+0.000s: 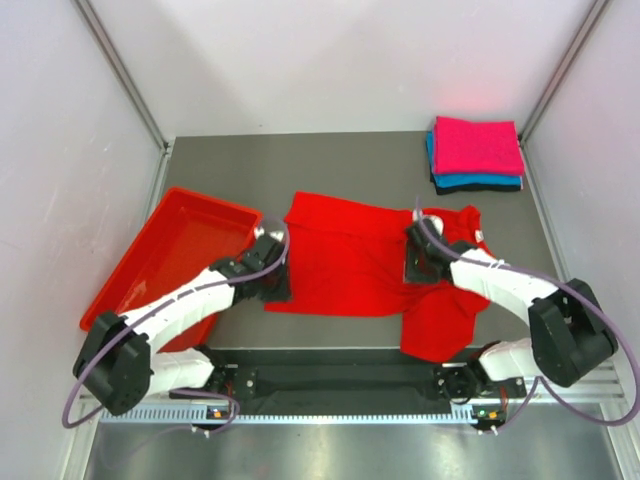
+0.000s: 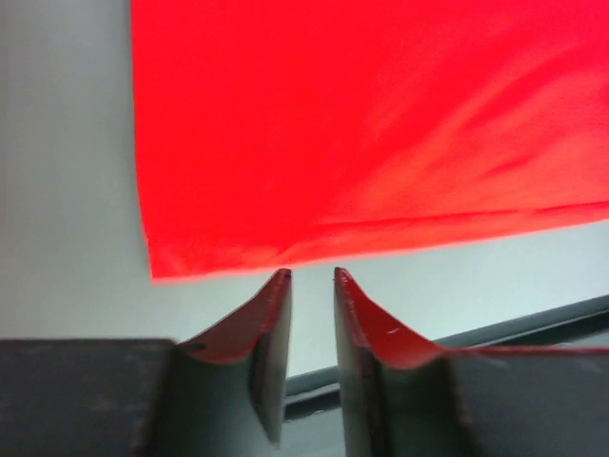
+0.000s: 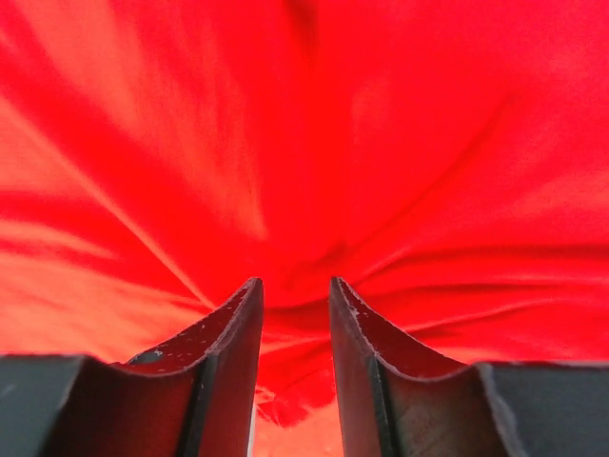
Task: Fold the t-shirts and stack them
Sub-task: Fold the tshirt
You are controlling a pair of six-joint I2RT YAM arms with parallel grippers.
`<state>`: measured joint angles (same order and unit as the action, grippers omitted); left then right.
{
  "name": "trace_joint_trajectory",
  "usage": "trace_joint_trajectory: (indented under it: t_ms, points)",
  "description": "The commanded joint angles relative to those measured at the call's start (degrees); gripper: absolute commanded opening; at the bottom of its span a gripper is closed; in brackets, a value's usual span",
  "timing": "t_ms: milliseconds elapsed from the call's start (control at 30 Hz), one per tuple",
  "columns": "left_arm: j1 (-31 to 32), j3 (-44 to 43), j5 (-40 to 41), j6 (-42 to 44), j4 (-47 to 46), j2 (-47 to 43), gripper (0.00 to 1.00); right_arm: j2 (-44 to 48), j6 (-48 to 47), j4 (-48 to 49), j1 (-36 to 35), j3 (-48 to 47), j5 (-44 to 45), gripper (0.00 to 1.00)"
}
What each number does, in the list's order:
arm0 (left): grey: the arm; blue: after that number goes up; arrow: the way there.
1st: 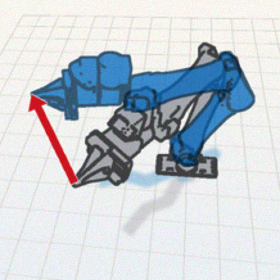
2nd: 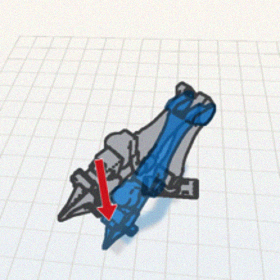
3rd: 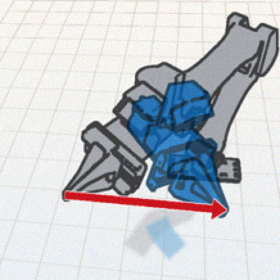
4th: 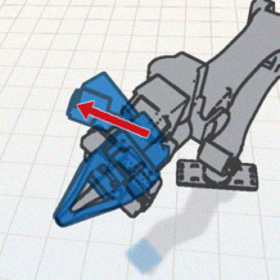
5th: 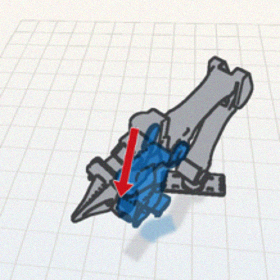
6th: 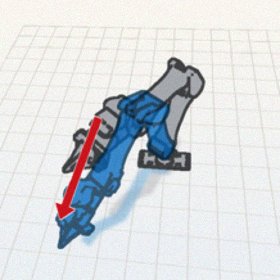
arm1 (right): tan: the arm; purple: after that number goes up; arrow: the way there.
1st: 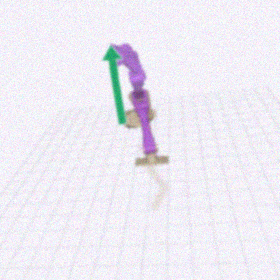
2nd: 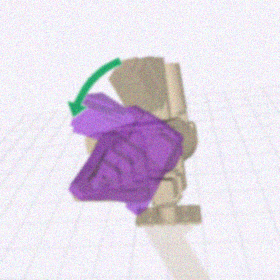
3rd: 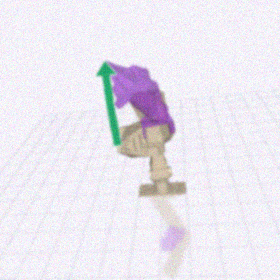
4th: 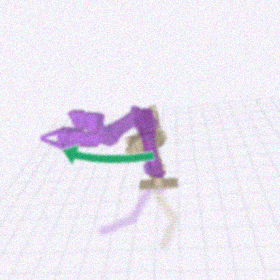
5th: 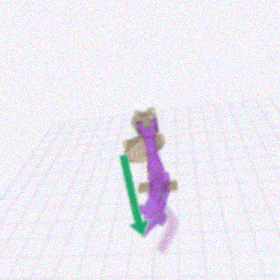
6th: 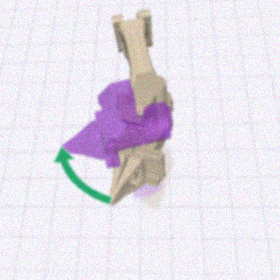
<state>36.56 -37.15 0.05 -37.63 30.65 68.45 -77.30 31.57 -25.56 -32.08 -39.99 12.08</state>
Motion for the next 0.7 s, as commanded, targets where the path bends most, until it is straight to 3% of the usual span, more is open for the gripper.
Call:
trace_joint_trajectory:
  t_ms: [0,167,367,467,667]
  points:
    - [-0.25,-12.83,4.32,3.95,-1.56,0.63,0.31,0.57,-5.54,-4.15,7.61,-10.53,-2.84,0.35]
    - [-3.59,-35.30,5.67,12.30,-1.47,16.60,0.35,-9.07,-10.91,-4.50,22.83,-26.26,-9.94,0.35]
    - [-10.62,-57.64,-8.66,14.24,-1.13,38.49,0.33,-19.36,-11.09,-2.05,34.96,-36.30,-20.06,0.35]
    - [-12.29,-65.65,-11.38,14.34,-0.60,47.02,0.32,-21.57,-9.78,2.86,39.18,-36.04,-22.70,0.35]
    - [-16.42,-72.19,-16.30,12.32,-2.52,57.58,0.32,-27.01,-8.55,9.47,44.03,-35.51,-27.62,0.36]
